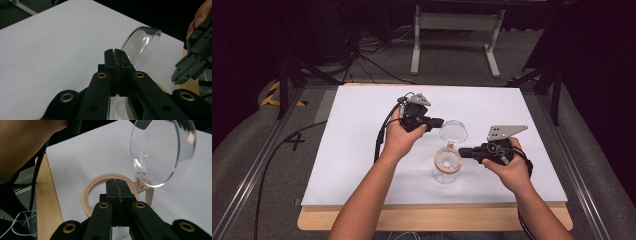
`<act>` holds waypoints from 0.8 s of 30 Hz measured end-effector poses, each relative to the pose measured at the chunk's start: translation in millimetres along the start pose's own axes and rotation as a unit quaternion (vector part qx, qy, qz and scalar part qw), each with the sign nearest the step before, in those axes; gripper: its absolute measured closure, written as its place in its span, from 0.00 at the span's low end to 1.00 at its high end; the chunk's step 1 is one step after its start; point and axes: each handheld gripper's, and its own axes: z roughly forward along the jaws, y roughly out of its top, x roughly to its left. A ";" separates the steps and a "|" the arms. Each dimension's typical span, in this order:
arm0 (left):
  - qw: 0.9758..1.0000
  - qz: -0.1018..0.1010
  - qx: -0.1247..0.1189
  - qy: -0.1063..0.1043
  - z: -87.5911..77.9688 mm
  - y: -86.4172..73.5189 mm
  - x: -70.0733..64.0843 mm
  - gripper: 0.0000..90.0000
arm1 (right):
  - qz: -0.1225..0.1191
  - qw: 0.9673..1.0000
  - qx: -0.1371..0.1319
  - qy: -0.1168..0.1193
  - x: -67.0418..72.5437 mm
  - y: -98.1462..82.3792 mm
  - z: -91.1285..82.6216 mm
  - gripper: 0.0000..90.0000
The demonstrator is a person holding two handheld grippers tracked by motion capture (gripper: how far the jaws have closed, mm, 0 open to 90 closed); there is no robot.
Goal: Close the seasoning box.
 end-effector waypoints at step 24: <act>0.998 0.041 0.045 -0.009 -26.0 -18.9 -25.8 0.94 | 0.007 1.000 0.020 0.015 7.2 -0.8 1.6 1.00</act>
